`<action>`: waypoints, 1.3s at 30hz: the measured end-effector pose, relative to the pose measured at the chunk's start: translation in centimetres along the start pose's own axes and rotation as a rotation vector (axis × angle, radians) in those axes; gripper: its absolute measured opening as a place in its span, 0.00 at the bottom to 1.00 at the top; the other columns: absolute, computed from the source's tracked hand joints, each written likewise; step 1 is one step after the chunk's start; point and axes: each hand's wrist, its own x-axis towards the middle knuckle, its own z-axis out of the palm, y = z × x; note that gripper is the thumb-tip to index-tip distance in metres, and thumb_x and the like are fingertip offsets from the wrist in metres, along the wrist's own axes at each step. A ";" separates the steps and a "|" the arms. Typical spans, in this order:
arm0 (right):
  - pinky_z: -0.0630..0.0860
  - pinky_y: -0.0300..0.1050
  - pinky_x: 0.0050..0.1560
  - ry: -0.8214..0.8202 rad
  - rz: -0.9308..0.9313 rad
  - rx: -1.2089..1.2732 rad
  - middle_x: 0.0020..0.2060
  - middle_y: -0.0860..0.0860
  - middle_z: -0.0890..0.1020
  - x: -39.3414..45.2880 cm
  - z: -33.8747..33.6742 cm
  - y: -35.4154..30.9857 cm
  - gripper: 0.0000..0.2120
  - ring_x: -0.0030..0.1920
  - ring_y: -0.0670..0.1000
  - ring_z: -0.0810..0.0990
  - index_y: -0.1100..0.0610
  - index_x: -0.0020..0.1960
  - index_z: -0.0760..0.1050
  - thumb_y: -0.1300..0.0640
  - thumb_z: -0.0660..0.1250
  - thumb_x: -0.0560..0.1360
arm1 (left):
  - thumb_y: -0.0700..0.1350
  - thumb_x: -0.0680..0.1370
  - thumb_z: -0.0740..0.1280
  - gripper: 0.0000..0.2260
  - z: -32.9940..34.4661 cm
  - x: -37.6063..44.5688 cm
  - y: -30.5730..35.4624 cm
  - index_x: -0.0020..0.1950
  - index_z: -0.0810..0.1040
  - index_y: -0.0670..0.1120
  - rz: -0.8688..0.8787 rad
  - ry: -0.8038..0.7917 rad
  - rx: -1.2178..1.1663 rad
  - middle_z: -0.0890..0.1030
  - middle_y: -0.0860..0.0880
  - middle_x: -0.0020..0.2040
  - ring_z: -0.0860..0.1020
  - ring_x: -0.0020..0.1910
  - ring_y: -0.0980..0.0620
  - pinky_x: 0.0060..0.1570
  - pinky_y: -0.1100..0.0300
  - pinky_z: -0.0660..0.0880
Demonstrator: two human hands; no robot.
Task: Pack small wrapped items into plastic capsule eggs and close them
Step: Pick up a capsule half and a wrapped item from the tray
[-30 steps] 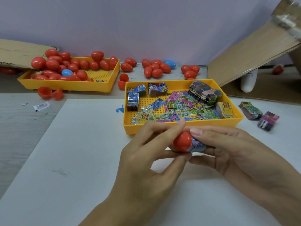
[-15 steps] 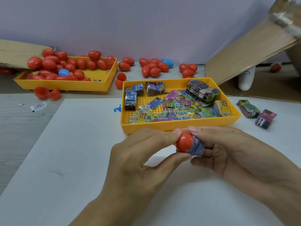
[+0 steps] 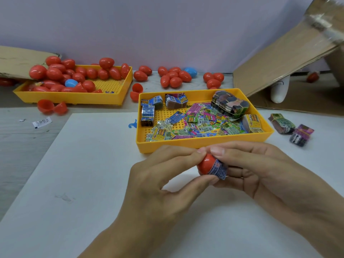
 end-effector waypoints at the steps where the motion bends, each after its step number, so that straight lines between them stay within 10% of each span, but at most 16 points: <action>1: 0.82 0.42 0.38 0.003 -0.006 -0.007 0.44 0.61 0.86 0.0 0.0 -0.1 0.20 0.39 0.52 0.85 0.60 0.48 0.86 0.51 0.74 0.60 | 0.49 0.71 0.75 0.14 0.0 0.0 -0.1 0.53 0.85 0.44 0.001 -0.017 -0.008 0.84 0.52 0.51 0.83 0.49 0.54 0.49 0.60 0.79; 21: 0.82 0.42 0.36 0.112 -0.201 -0.029 0.40 0.58 0.87 -0.2 0.8 0.2 0.22 0.37 0.52 0.86 0.51 0.48 0.86 0.52 0.80 0.53 | 0.46 0.76 0.69 0.14 0.5 -0.2 0.0 0.61 0.83 0.48 -0.238 -0.091 -0.396 0.80 0.50 0.56 0.78 0.60 0.43 0.57 0.47 0.78; 28: 0.80 0.41 0.35 0.125 -0.222 -0.017 0.39 0.58 0.87 -0.2 0.9 0.3 0.20 0.37 0.52 0.86 0.50 0.49 0.85 0.51 0.78 0.57 | 0.45 0.78 0.69 0.14 0.4 -0.2 0.4 0.63 0.81 0.50 -0.216 -0.126 -0.321 0.77 0.53 0.55 0.77 0.58 0.48 0.52 0.66 0.74; 39: 0.81 0.41 0.37 0.097 -0.183 0.069 0.42 0.57 0.87 -0.2 1.0 0.7 0.21 0.39 0.50 0.86 0.53 0.49 0.86 0.54 0.77 0.55 | 0.41 0.72 0.72 0.12 0.5 -0.1 0.4 0.55 0.85 0.46 -0.316 0.018 -0.518 0.83 0.49 0.53 0.81 0.57 0.54 0.53 0.68 0.77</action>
